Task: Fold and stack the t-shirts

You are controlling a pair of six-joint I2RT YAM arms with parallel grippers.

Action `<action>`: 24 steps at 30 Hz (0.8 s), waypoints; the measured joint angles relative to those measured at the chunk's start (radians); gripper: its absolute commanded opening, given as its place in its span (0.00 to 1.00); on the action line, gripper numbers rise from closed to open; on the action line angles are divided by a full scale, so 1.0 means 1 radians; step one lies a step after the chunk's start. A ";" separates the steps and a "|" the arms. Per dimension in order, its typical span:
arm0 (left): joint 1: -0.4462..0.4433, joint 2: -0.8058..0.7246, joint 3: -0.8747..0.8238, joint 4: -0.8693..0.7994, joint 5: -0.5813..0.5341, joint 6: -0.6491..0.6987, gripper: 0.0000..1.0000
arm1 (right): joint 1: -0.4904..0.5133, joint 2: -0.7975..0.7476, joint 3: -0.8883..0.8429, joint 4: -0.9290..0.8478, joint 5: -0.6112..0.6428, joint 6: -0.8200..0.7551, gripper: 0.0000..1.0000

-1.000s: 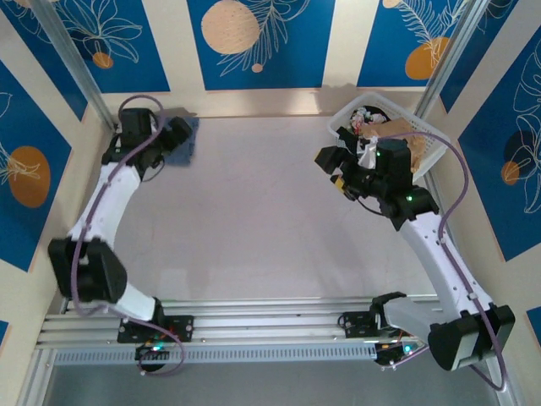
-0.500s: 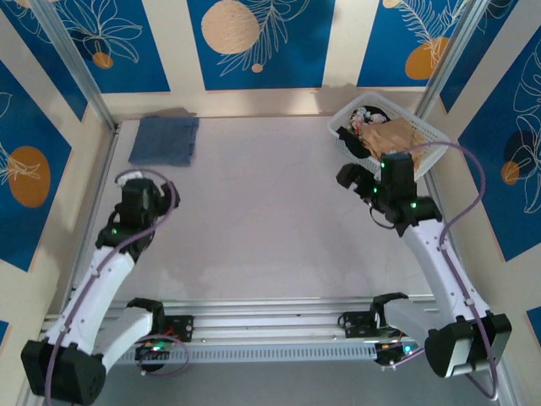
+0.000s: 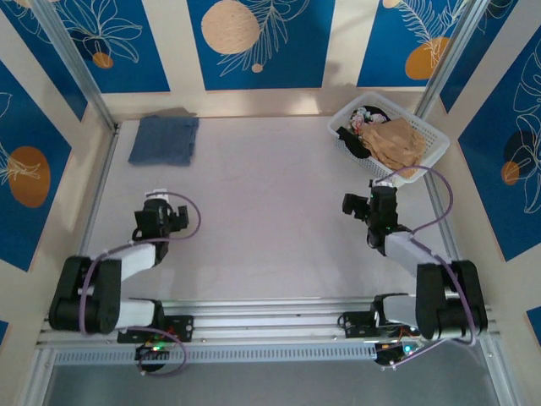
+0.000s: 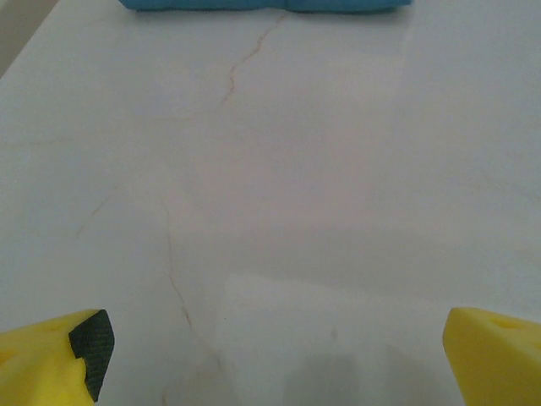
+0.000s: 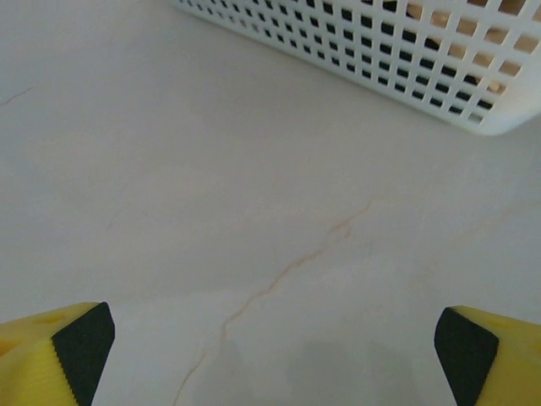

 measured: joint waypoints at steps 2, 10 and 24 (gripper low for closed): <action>0.031 0.073 0.043 0.048 0.030 0.005 1.00 | -0.025 0.052 -0.009 0.088 -0.025 -0.017 0.99; 0.048 0.103 -0.046 0.351 0.135 0.032 1.00 | -0.068 0.181 -0.050 0.404 -0.133 -0.045 0.99; 0.027 0.187 -0.011 0.404 0.157 0.080 1.00 | -0.029 0.253 -0.066 0.519 -0.153 -0.092 0.99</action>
